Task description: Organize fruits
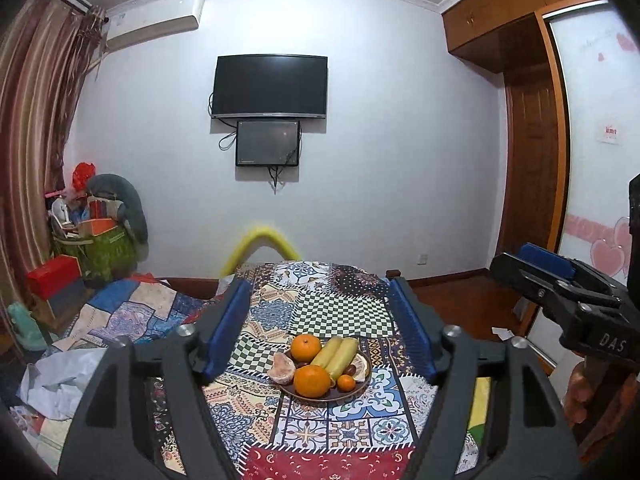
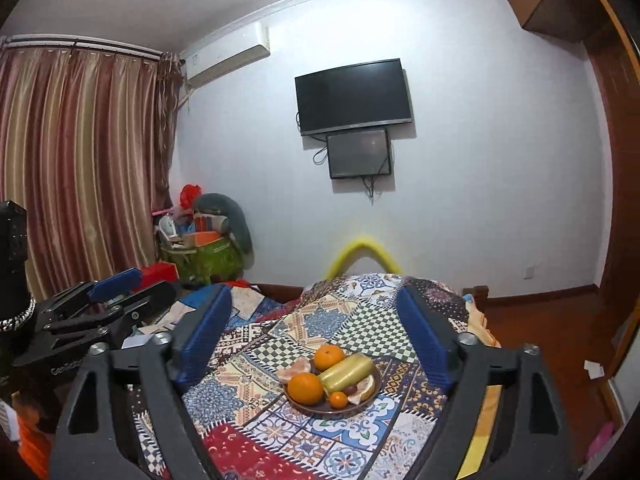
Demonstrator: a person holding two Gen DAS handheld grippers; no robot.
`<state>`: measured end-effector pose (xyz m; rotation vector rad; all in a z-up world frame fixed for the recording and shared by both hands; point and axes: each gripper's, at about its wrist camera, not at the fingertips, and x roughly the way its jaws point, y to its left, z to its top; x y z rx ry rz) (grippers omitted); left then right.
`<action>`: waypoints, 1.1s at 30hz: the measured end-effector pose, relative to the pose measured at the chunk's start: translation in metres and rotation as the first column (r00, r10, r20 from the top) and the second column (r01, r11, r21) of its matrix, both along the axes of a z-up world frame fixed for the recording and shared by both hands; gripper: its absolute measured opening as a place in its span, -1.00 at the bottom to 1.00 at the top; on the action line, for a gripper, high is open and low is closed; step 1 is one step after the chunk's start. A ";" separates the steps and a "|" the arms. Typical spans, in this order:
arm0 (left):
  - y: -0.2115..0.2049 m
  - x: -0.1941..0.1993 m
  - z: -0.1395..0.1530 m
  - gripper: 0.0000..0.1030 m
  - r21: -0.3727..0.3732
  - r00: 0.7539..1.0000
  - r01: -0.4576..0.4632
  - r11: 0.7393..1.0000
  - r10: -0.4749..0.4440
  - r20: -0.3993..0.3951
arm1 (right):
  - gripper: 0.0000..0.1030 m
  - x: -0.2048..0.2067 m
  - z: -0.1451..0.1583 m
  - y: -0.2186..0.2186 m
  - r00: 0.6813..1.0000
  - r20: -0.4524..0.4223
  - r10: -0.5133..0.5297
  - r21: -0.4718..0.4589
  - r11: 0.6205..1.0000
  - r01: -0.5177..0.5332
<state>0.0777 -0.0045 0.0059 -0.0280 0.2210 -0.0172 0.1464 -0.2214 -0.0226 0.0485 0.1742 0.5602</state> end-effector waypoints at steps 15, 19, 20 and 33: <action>-0.003 -0.013 -0.004 0.93 -0.016 1.000 -0.015 1.000 0.015 0.018 | 0.99 -0.015 -0.005 -0.005 0.998 0.014 -0.056 -0.008 0.998 0.056; -0.003 -0.013 -0.005 0.94 -0.016 1.000 -0.015 1.000 0.016 0.015 | 0.99 -0.016 -0.007 -0.006 0.998 0.007 -0.059 -0.010 0.998 0.059; -0.003 -0.013 -0.005 0.94 -0.016 1.000 -0.015 1.000 0.016 0.015 | 0.99 -0.016 -0.007 -0.006 0.998 0.007 -0.059 -0.010 0.998 0.060; -0.005 -0.011 -0.004 0.95 -0.008 1.000 -0.013 1.000 0.013 0.013 | 0.99 -0.017 -0.006 -0.007 0.998 0.009 -0.062 -0.013 0.998 0.062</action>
